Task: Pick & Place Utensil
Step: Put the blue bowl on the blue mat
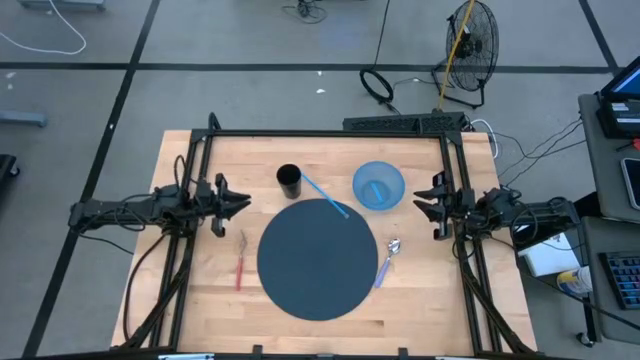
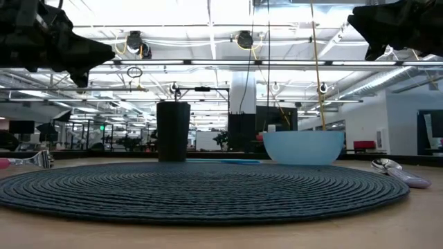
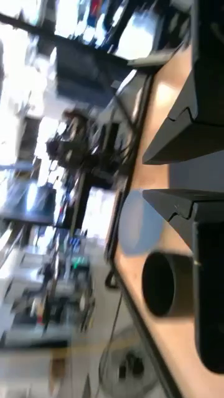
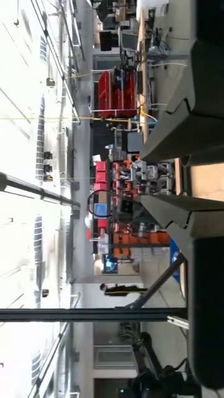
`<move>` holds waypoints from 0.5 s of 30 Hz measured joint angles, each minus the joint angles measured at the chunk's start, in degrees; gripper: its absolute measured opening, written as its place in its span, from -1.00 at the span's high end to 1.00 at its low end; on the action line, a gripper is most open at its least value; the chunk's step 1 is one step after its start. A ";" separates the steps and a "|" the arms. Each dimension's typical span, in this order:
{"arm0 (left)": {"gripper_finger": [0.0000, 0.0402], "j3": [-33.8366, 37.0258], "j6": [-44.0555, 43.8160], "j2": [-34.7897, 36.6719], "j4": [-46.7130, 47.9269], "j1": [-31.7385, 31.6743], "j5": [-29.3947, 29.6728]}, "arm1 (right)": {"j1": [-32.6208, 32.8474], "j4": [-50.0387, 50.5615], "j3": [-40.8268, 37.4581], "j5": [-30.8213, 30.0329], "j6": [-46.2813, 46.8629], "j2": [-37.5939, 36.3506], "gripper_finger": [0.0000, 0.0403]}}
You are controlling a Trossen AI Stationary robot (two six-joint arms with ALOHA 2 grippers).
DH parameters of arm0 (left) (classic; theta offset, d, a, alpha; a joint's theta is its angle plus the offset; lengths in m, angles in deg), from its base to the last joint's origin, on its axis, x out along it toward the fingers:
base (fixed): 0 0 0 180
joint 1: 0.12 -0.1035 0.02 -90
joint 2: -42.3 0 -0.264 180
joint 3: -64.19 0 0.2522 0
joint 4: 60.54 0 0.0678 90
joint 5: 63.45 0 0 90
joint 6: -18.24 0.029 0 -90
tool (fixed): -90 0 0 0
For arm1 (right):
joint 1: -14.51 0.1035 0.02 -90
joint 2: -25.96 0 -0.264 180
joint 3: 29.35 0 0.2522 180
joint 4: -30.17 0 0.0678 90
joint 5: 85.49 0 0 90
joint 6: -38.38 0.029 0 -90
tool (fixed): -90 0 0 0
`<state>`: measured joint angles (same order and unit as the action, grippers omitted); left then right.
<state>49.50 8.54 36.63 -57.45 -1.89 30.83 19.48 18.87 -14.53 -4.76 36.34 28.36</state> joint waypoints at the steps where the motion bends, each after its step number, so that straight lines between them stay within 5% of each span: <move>1: 0.62 0.00 -0.01 -0.39 -0.14 0.00 -1.13 | -0.01 -0.07 0.39 -0.64 0.08 0.30 0.53; 10: 0.60 -4.35 3.88 -4.82 -2.96 -0.01 -1.65 | 0.01 4.30 8.08 -5.71 -1.83 8.42 0.45; 15: 0.39 -8.83 4.93 -8.14 -1.90 -0.08 -0.50 | -0.04 5.18 10.49 -5.87 -2.68 13.10 0.39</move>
<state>40.67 13.46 28.49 -59.35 -1.97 30.33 19.44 24.04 -4.04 -10.62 33.65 41.46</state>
